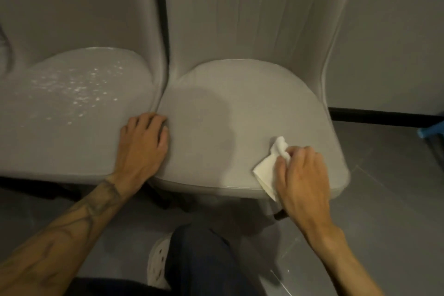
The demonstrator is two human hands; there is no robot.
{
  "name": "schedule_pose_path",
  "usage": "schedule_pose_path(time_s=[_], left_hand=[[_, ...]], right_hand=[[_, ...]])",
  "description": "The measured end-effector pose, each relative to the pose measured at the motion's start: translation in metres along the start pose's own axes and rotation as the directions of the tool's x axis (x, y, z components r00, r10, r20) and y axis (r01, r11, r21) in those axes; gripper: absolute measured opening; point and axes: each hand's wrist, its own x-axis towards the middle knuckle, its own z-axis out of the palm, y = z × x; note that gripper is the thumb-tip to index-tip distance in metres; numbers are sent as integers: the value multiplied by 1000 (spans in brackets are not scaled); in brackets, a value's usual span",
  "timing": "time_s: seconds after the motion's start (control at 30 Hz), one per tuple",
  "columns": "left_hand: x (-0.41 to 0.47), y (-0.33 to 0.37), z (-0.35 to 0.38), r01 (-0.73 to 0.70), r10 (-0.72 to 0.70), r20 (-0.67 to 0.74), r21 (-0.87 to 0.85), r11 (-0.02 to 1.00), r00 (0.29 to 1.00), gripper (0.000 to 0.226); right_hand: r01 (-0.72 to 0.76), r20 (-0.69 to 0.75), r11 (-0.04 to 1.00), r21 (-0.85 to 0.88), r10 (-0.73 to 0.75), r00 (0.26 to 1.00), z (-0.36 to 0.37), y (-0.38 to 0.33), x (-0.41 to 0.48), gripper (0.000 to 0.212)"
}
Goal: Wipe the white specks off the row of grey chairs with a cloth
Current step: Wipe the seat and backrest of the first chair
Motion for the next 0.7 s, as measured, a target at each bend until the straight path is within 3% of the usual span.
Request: schedule_pose_path(time_s=[0.07, 0.33, 0.43, 0.57, 0.7], left_hand=[[-1, -13, -4, -53, 53, 11, 1, 999, 999, 42], [-13, -51, -6, -28, 29, 13, -33, 999, 999, 34], [-13, -51, -5, -49, 49, 10, -37, 998, 999, 34], [-13, -51, -8, -70, 70, -3, -36, 997, 998, 33], [-11, -52, -10, -56, 58, 36, -76, 996, 998, 33]], right_hand=[[-26, -28, 1000, -10, 26, 999, 5, -21, -3, 20], [263, 143, 951, 163, -286, 947, 56, -194, -9, 17], [320, 210, 932, 168, -351, 912, 54, -188, -1, 21], [121, 177, 987, 104, -138, 974, 43, -162, -5, 22], [290, 200, 937, 195, -327, 923, 60, -209, 1, 24]])
